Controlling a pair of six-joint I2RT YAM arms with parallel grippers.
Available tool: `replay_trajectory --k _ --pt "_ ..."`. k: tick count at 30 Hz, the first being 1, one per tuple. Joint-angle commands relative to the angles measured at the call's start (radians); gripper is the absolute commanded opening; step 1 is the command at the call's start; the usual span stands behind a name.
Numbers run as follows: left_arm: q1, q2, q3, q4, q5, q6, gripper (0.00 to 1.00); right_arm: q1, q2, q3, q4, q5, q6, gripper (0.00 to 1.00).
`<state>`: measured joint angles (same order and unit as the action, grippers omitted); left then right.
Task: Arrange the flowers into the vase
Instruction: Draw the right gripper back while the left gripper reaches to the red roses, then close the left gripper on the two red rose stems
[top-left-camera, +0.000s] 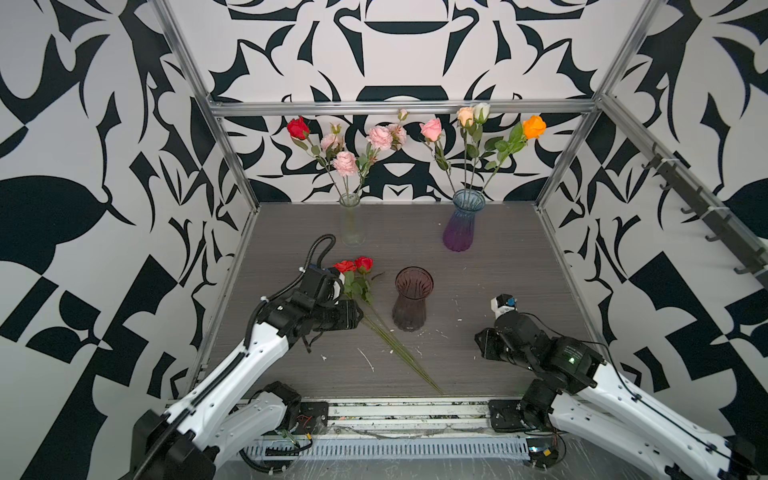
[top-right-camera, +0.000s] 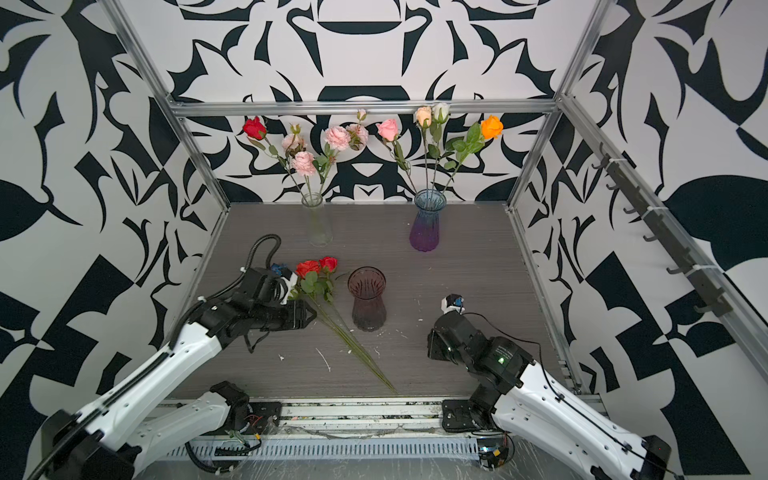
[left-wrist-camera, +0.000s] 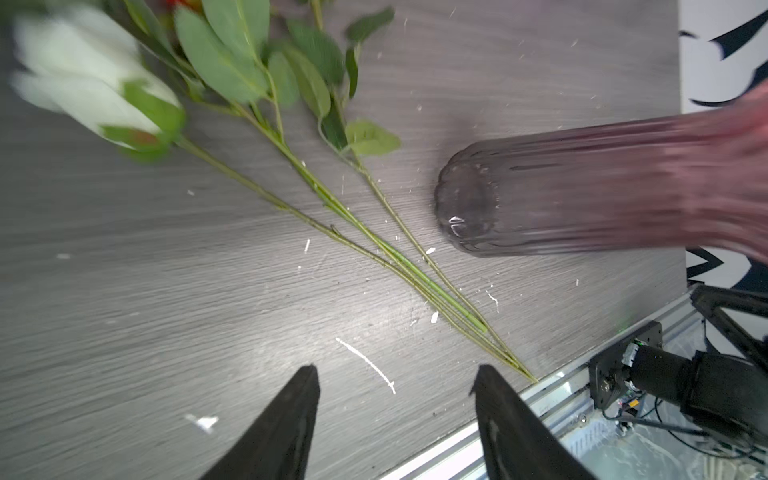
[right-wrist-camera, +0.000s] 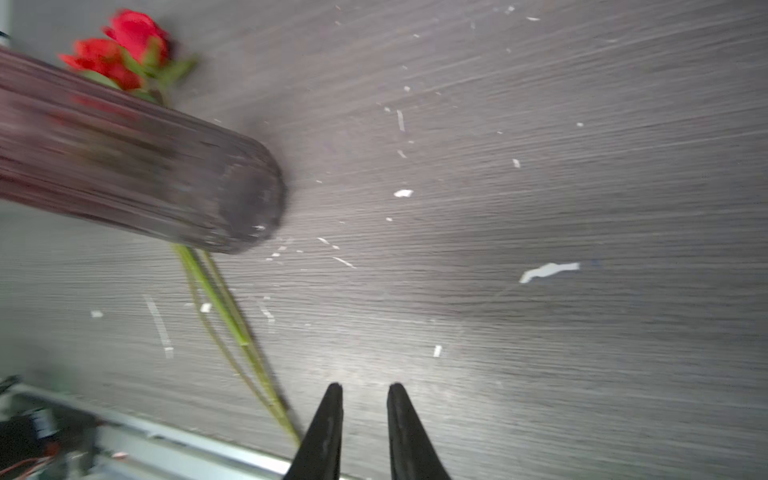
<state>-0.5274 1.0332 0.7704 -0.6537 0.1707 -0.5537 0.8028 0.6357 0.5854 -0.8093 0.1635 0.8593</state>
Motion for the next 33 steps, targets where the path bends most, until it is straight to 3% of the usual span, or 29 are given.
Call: replay_trajectory --k 1,5,8,17,26,30,33 --pt "0.003 0.083 -0.011 0.121 0.057 -0.066 0.64 0.0 -0.002 -0.019 0.001 0.093 -0.049 0.24" --pt "0.003 0.23 0.024 0.171 0.069 -0.069 0.46 0.001 0.009 -0.106 0.065 0.108 -0.07 0.24" --pt "0.001 0.35 0.072 0.134 0.01 -0.042 0.35 0.001 0.012 -0.138 0.132 0.065 -0.103 0.23" --pt "0.003 0.517 0.146 0.113 -0.143 0.024 0.37 0.004 -0.056 -0.152 0.171 0.039 -0.15 0.23" --pt "0.007 0.628 0.216 0.123 -0.18 0.009 0.35 0.005 -0.145 -0.17 0.176 -0.021 -0.162 0.23" --pt "0.012 0.662 0.242 0.118 -0.181 0.009 0.31 0.005 -0.16 -0.174 0.174 -0.016 -0.162 0.23" --pt "0.014 0.688 0.264 0.105 -0.18 0.007 0.22 0.005 -0.175 -0.177 0.174 -0.019 -0.163 0.24"
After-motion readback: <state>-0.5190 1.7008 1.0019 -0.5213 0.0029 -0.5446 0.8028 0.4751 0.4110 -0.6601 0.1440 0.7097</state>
